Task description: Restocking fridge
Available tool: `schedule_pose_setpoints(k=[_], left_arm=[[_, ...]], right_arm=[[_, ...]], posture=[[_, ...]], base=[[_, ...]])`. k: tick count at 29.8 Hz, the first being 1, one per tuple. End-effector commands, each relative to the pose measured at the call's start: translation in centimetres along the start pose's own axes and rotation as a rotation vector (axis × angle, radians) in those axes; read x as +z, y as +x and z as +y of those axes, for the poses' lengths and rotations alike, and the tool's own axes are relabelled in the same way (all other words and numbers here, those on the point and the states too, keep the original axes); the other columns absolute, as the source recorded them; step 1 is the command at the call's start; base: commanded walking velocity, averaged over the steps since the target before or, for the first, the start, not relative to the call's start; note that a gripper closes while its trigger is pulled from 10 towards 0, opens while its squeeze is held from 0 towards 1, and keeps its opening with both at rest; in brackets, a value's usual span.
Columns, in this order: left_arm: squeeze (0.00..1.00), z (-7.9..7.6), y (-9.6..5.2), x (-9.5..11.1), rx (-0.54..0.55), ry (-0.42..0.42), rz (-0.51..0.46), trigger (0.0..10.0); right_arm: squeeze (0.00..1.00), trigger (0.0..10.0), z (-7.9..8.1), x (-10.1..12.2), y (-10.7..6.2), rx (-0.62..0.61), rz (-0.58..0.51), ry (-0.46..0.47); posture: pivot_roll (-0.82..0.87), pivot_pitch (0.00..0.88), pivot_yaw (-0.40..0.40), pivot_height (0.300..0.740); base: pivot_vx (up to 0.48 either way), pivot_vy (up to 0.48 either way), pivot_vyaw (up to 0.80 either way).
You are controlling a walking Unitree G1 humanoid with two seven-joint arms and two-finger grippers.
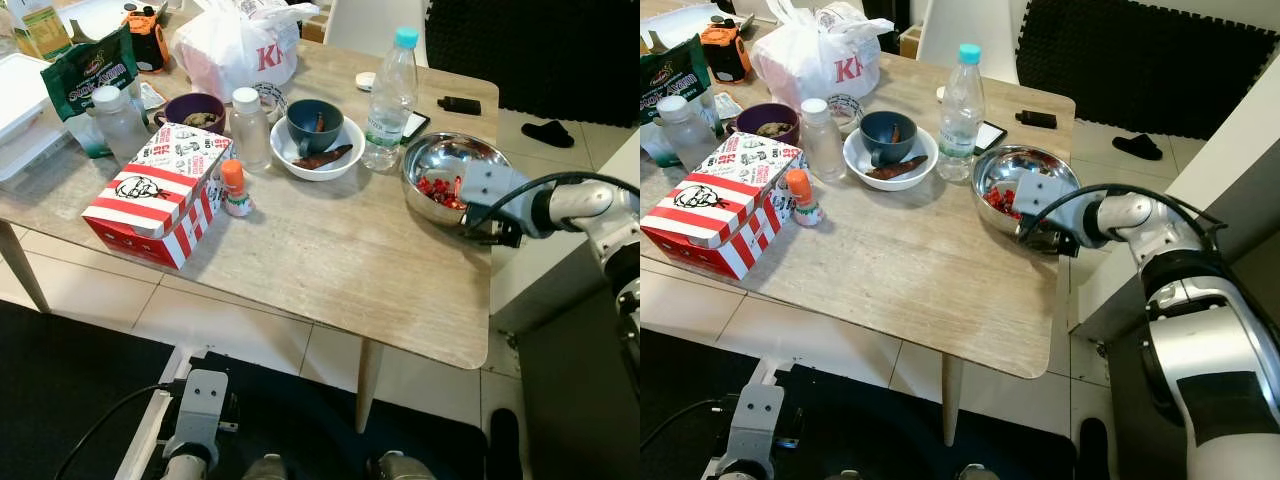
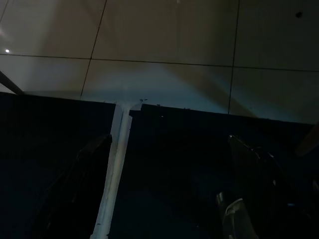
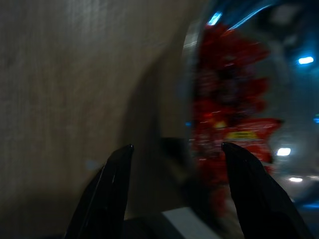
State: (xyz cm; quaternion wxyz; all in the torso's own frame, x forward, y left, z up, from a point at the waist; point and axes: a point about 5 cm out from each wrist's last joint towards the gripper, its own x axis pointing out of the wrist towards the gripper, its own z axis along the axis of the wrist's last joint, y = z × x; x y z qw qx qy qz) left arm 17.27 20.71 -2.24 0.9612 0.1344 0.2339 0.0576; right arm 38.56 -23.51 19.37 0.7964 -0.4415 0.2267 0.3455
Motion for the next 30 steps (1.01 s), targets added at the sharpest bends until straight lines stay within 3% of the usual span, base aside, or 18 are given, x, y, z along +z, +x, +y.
schedule_pose_setpoints(k=[1,3,4,6,7,8,15,24,25,26,27,30], left_arm=[[0.0,-0.5,-0.4,-0.5,-0.006,-0.007,0.022,10.0],[0.0,-0.5,-0.4,-0.5,-0.005,-0.007,0.023,10.0],[0.0,-0.5,-0.4,-0.5,-0.005,-0.008,0.023,10.0],[0.0,-0.5,-0.4,-0.5,-0.004,-0.008,0.023,10.0],[0.0,-0.6,-0.4,-0.5,-0.004,-0.008,0.023,10.0],[0.0,-0.6,-0.4,-0.5,-0.005,-0.008,0.024,10.0],[0.0,-0.8,-0.3,-0.5,-0.009,-0.011,0.024,10.0],[0.0,-1.3,-0.2,-0.7,-0.016,-0.014,0.029,10.0],[0.0,-1.3,-0.3,-0.7,-0.016,-0.015,0.031,10.0],[0.0,-1.3,-0.3,-0.8,-0.019,-0.014,0.034,10.0],[0.0,-1.3,-0.3,-0.9,-0.023,-0.011,0.038,10.0],[0.0,-1.2,-0.3,-0.9,-0.025,-0.009,0.039,10.0]], right_arm=[[0.0,4.7,0.8,-0.8,0.4,0.035,0.041,-0.011],[0.0,4.6,1.2,-0.9,0.7,0.054,0.059,-0.036],[0.0,3.8,1.4,-0.9,0.8,0.058,0.066,-0.045],[0.0,3.8,1.4,-1.0,0.9,0.059,0.07,-0.05],[0.0,2.9,1.5,-1.0,0.9,0.056,0.072,-0.054],[0.0,0.0,1.3,-0.9,0.9,0.036,0.068,-0.057],[0.0,0.0,0.4,-0.6,0.4,-0.032,0.054,-0.084],[0.0,0.0,-1.2,-1.7,-1.9,-0.136,0.053,-0.147],[0.0,4.1,-1.7,-2.1,-2.6,-0.195,0.043,-0.118],[0.0,10.0,-2.5,-2.7,-3.7,-0.275,0.032,-0.064],[0.0,10.0,-3.6,-4.0,-5.4,-0.41,0.033,0.027],[0.0,10.0,-3.9,-4.9,-6.2,-0.465,0.048,0.069]], posture=[[0.04,0.153,-0.106,0.74],[0.04,0.151,-0.107,0.74],[0.04,0.151,-0.107,0.74],[0.04,0.151,-0.107,0.74],[0.04,0.148,-0.108,0.74],[0.04,0.145,-0.108,0.74],[0.03,0.139,-0.111,0.74],[0.01,0.138,-0.123,0.74],[0.01,0.14,-0.123,0.74],[0.01,0.141,-0.121,0.74],[0.0,0.143,-0.118,0.74],[0.0,0.143,-0.115,0.74]], base=[[0.0,0.0,0.0],[0.0,0.0,0.0],[0.0,0.0,0.0],[0.0,0.0,0.0],[0.0,0.0,0.0],[0.0,0.0,0.0],[0.0,0.0,0.0],[0.0,0.0,0.0],[0.0,0.0,0.0],[0.0,0.0,0.0],[0.0,0.0,0.0],[0.0,0.0,0.0]])
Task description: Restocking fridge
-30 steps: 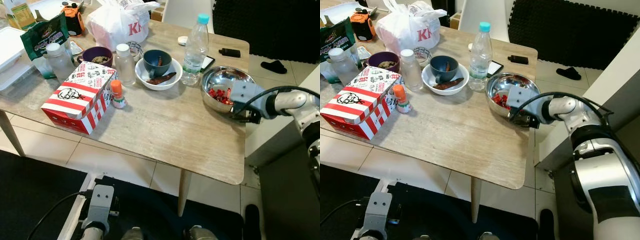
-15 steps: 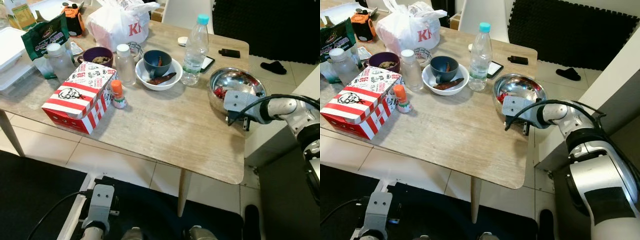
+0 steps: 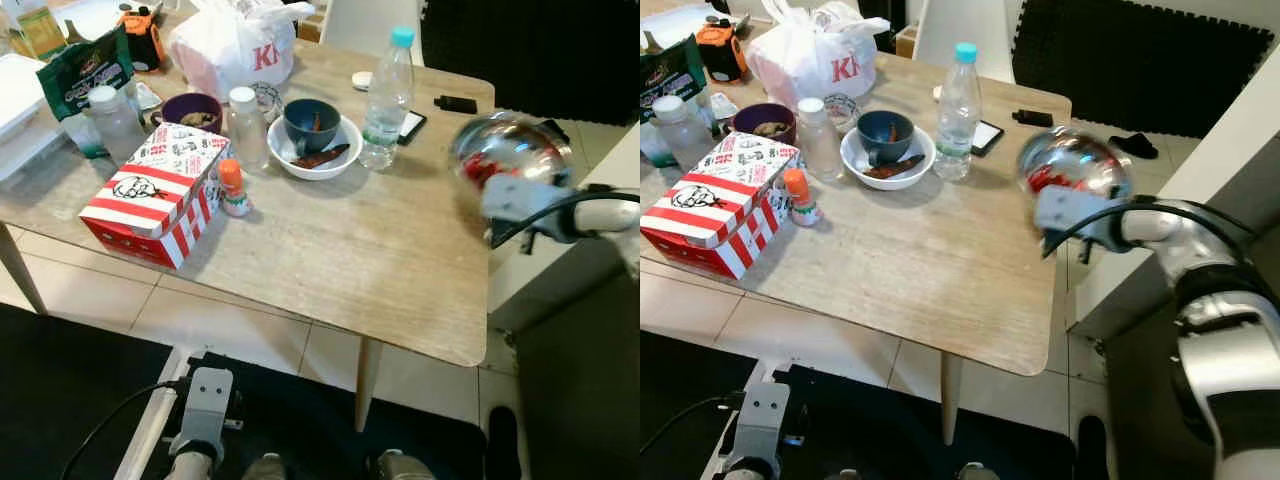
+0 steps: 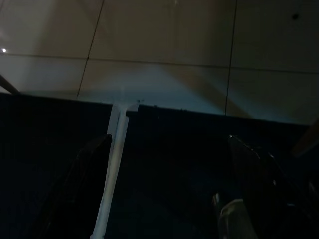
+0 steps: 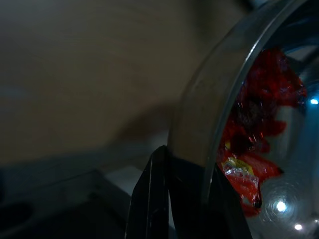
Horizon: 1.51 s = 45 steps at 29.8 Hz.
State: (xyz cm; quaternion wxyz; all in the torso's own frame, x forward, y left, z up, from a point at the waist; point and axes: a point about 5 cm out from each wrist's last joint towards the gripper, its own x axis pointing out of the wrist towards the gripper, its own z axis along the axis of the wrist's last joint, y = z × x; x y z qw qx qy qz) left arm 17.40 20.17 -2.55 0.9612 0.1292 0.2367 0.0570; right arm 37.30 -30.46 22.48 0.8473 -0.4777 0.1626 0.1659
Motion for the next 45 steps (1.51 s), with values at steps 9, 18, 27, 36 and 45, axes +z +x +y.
schedule_pose_setpoints(k=[9,18,27,36,45], left_arm=[[0.0,-0.1,0.0,-0.7,-0.027,0.017,0.03,10.0],[0.0,0.0,0.1,-0.8,-0.029,0.026,0.032,10.0],[0.0,0.5,1.1,-0.7,0.012,0.02,0.035,10.0],[0.0,0.9,2.5,0.5,0.037,-0.002,0.007,10.0],[0.0,-0.2,3.0,0.8,-0.006,0.0,0.001,10.0]], right_arm=[[0.0,10.0,3.7,-9.4,-2.8,-0.103,0.236,0.231],[0.0,10.0,12.7,-14.3,-3.1,-0.136,0.432,0.339],[0.0,10.0,24.1,-11.6,-1.2,-0.047,0.287,0.61],[0.0,10.0,32.0,-8.7,-1.6,0.113,0.254,0.547],[0.0,10.0,35.2,-6.8,-1.8,0.11,0.25,0.632]], posture=[[-0.01,0.155,-0.097,0.74],[0.0,0.16,-0.097,0.74],[0.02,0.158,-0.087,0.74],[0.01,0.153,-0.092,0.74],[0.01,0.144,-0.087,0.74]], base=[[0.0,0.0,0.0],[0.0,0.0,0.0],[0.0,0.0,0.0],[0.0,0.0,0.0],[0.0,0.0,0.0]])
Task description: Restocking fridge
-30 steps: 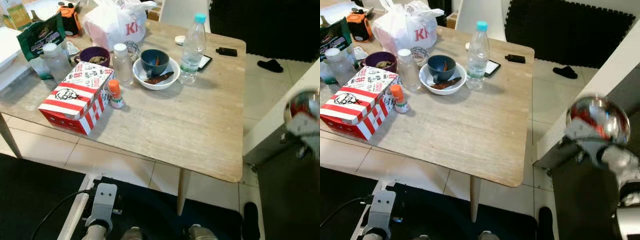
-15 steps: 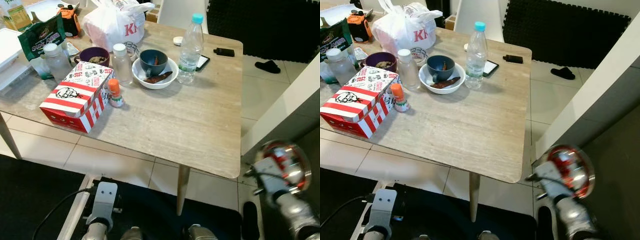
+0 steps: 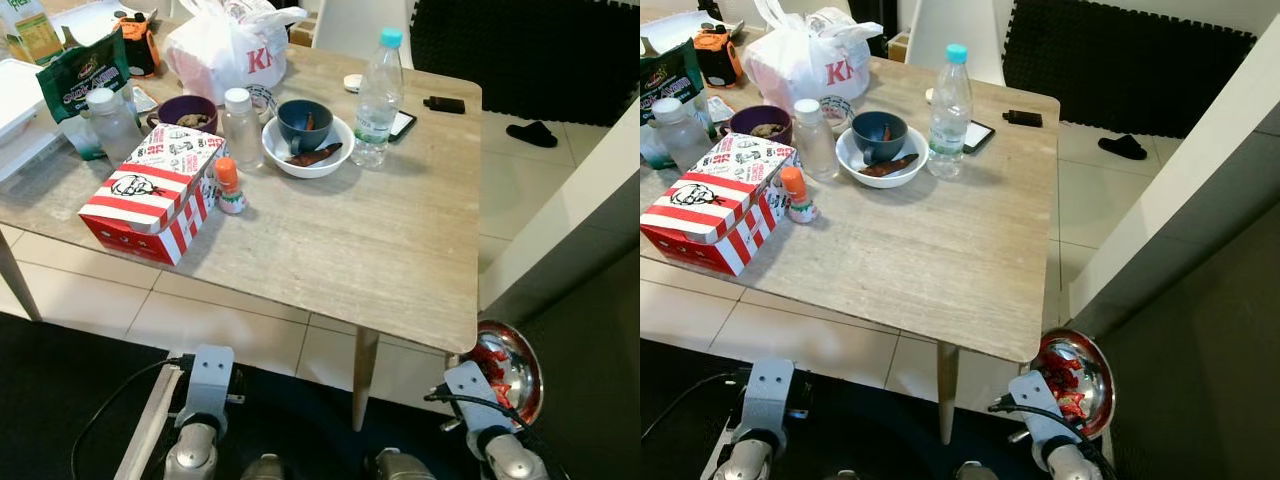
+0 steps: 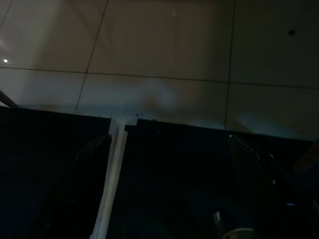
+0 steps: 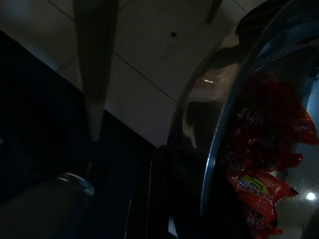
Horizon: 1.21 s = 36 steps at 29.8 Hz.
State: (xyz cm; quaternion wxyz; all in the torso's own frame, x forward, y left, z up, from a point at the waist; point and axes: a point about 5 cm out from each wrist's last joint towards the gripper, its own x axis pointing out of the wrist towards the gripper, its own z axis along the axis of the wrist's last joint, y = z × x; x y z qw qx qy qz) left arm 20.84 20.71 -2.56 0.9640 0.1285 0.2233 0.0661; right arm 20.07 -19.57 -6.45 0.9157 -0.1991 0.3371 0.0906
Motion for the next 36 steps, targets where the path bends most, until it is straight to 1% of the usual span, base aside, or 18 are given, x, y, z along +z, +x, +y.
schedule_pose_setpoints(k=[1,4,10,12,16,36], left_arm=[[0.0,-0.5,-0.2,-0.7,-0.026,0.008,0.026,10.0],[0.0,-0.9,0.0,-0.6,-0.038,0.01,0.032,10.0],[0.0,-1.1,0.3,-0.5,-0.043,0.01,0.036,10.0],[0.0,-1.1,0.3,-0.6,-0.044,0.011,0.037,10.0],[0.0,-1.1,0.3,-0.6,-0.045,0.013,0.038,10.0],[0.0,-1.1,0.7,-0.5,-0.052,0.022,0.032,10.0]], right_arm=[[0.0,10.0,0.4,-0.3,-0.2,0.003,-0.008,-0.001],[0.0,10.0,0.8,-0.8,-0.3,-0.001,0.019,-0.024],[0.0,10.0,0.8,-1.4,-0.6,-0.019,0.048,-0.01],[0.0,10.0,0.8,-1.6,-0.6,-0.02,0.053,-0.005],[0.0,10.0,0.7,-2.0,-0.8,-0.022,0.066,0.007],[0.0,10.0,0.6,-1.8,-0.7,-0.028,0.064,-0.002]], posture=[[0.01,0.144,-0.087,0.74],[0.0,0.138,-0.089,0.74],[0.0,0.134,-0.089,0.74],[0.0,0.133,-0.089,0.74],[0.0,0.132,-0.091,0.74],[0.0,0.117,-0.084,0.74]], base=[[0.0,0.0,0.0],[0.0,0.0,0.0],[0.0,0.0,0.0],[0.0,0.0,-0.42],[0.0,0.0,-0.75],[0.0,0.0,-0.74]])
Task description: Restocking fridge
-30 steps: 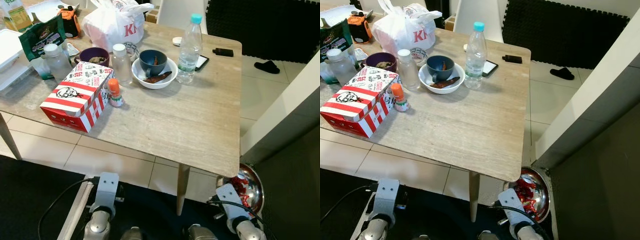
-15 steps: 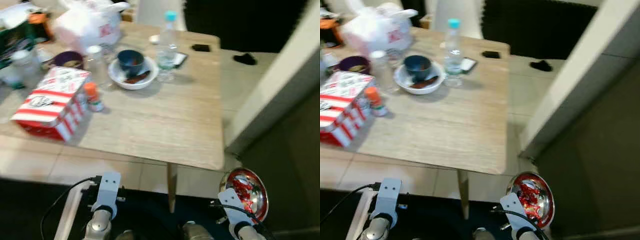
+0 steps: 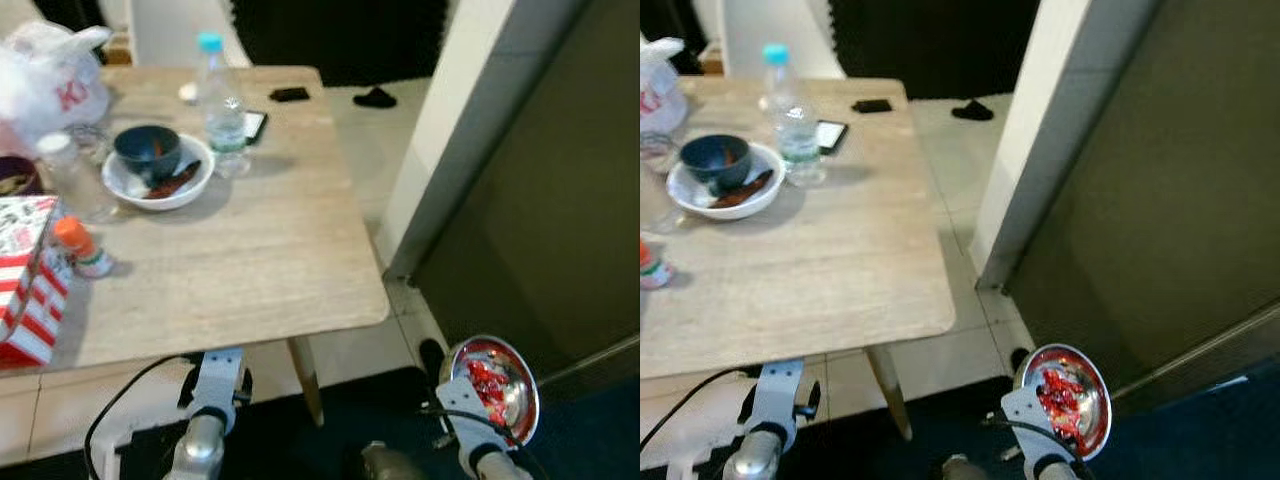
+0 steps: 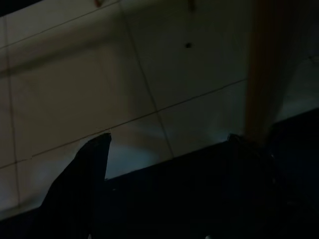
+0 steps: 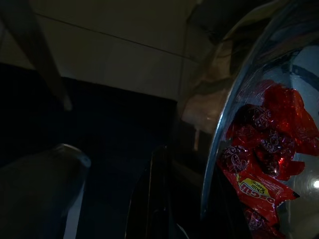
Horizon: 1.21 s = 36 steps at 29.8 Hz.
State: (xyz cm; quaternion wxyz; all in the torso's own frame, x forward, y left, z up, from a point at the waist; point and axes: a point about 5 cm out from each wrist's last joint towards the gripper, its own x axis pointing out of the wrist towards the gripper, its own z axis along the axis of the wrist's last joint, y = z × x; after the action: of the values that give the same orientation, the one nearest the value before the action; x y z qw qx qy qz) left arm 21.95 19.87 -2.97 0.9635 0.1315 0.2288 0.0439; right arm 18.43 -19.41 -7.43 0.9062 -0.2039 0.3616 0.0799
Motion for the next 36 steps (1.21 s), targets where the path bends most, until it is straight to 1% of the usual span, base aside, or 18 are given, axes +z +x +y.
schedule_pose_setpoints(k=[1,36], left_arm=[[0.0,-0.13,-0.33,-0.85,-0.009,0.005,0.027,10.0],[0.0,-0.37,-0.11,-0.79,-0.016,0.007,0.025,10.0]], right_arm=[[0.0,10.0,-0.35,-0.27,-0.09,-0.017,0.008,0.0],[0.0,10.0,-0.38,-0.47,-0.14,-0.021,0.018,-0.008]], posture=[[0.0,0.117,-0.084,0.74],[-0.01,0.119,-0.083,0.74]], base=[[0.0,0.0,-0.74],[0.0,0.0,-0.74]])
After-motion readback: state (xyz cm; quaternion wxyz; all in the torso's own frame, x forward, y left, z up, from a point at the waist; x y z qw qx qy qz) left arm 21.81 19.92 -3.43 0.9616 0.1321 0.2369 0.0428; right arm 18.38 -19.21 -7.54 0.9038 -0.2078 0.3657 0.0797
